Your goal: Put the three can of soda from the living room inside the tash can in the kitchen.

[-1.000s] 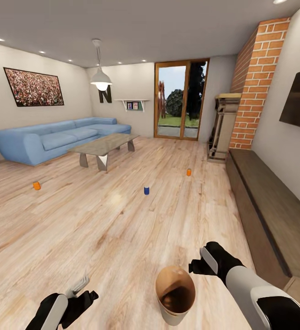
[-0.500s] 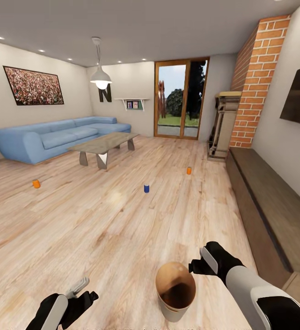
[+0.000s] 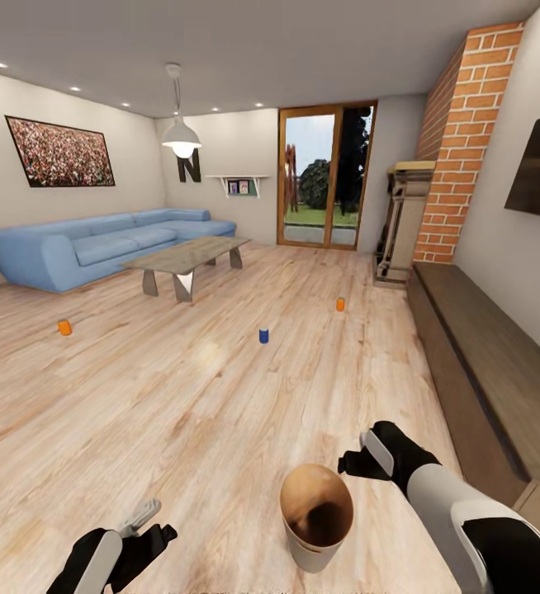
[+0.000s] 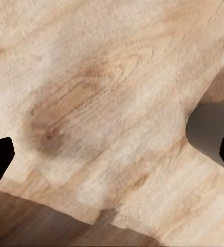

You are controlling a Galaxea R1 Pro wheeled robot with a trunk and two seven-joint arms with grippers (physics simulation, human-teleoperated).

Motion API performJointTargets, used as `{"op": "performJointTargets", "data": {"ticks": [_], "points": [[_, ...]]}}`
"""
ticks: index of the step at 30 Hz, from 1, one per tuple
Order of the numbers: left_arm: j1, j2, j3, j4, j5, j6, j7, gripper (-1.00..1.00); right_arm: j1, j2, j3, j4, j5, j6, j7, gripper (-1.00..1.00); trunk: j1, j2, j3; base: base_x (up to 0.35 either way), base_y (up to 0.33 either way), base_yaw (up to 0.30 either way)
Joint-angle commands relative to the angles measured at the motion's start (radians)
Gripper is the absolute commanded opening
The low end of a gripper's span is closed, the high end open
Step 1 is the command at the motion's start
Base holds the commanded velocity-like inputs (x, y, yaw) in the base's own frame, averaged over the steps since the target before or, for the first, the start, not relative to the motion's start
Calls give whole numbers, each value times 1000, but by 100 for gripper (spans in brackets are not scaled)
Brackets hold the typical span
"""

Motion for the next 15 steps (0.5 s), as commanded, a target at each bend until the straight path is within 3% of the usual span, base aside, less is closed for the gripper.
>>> {"op": "performJointTargets", "data": {"ticks": [1,6,12,15], "points": [[0,0,0,0,0,0,0,100,-6,0,0,1,-23,0,0,100,4,-7,-3,0,0,0],[0,0,0,0,0,0,0,100,-14,1,1,3,-60,-1,-1,100,23,-42,-19,0,0,0],[0,0,0,0,0,0,-1,100,-15,2,1,4,-65,-2,-3,100,46,-84,-38,0,0,0],[8,2,6,-59,5,7,-6,100,-16,1,1,5,-64,-2,-5,100,58,-105,-47,0,0,0]]}}
